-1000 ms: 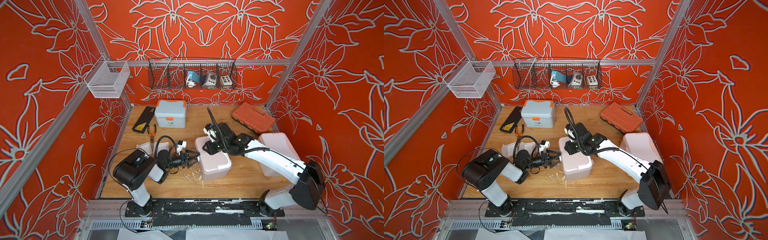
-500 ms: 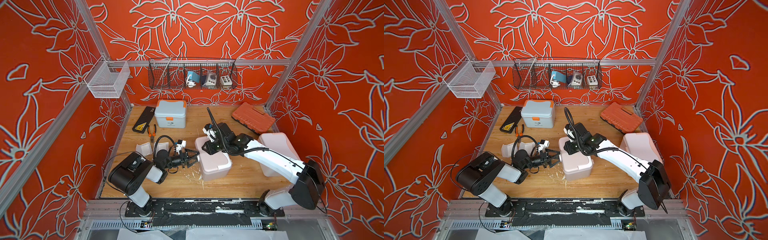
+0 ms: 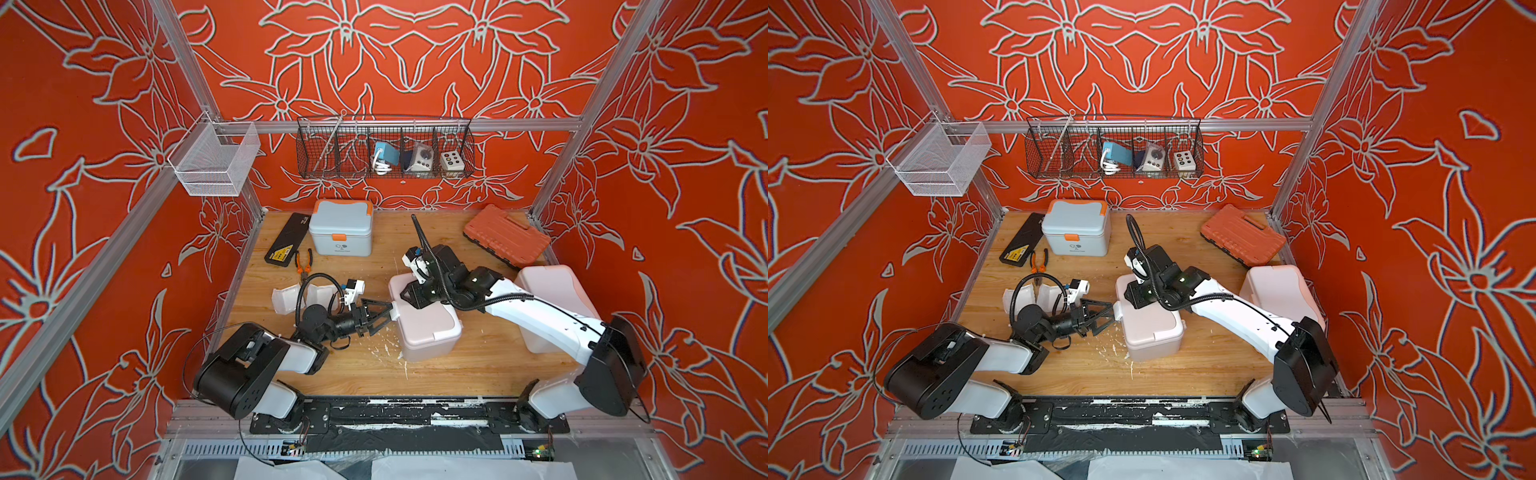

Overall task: Open first aid kits and take out gauze
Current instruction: Open the fastener of the first aid kit.

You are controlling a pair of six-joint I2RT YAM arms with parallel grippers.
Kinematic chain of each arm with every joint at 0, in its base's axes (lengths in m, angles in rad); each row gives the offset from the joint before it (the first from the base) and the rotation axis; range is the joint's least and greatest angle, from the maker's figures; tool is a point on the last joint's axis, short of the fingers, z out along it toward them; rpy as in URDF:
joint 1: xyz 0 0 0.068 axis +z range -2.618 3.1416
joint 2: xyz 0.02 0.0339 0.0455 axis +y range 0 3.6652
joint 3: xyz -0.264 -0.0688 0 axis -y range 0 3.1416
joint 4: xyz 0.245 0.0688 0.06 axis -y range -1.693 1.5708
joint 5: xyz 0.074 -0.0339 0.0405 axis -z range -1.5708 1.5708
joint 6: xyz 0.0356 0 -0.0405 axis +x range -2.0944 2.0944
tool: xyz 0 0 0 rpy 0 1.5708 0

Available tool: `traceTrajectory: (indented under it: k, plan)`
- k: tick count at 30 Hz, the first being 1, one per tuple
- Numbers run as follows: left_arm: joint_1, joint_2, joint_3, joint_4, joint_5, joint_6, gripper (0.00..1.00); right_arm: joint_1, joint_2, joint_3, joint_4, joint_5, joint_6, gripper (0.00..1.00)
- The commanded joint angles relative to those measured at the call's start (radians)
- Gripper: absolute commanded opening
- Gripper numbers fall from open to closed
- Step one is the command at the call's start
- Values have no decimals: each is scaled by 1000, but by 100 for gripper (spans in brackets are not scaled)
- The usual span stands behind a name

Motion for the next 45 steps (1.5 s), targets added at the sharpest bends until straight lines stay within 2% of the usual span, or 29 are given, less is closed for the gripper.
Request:
traceTrajectory:
  k: [1,9,15,19,24,28,37,45]
  plan:
    - [5,-133,29,35,20,94,86,4,98,-94,-276,31,19,33]
    - [23,-380,130,-763,-116,431,88,3,94,-81,-287,38,17,33]
    - [19,-446,244,-1131,-230,605,87,3,79,-75,-305,50,18,33]
    - [-30,-433,330,-1324,-335,718,87,3,77,-79,-300,50,20,33]
    - [-138,-359,424,-1451,-488,800,88,3,83,-83,-291,45,20,33]
    - [-173,-307,443,-1489,-528,823,88,3,82,-90,-287,45,20,33]
    - [-173,-412,335,-1505,-617,781,84,-4,84,-105,-275,43,19,33]
    - [-135,-404,264,-1470,-618,746,81,-8,84,-110,-269,38,17,33]
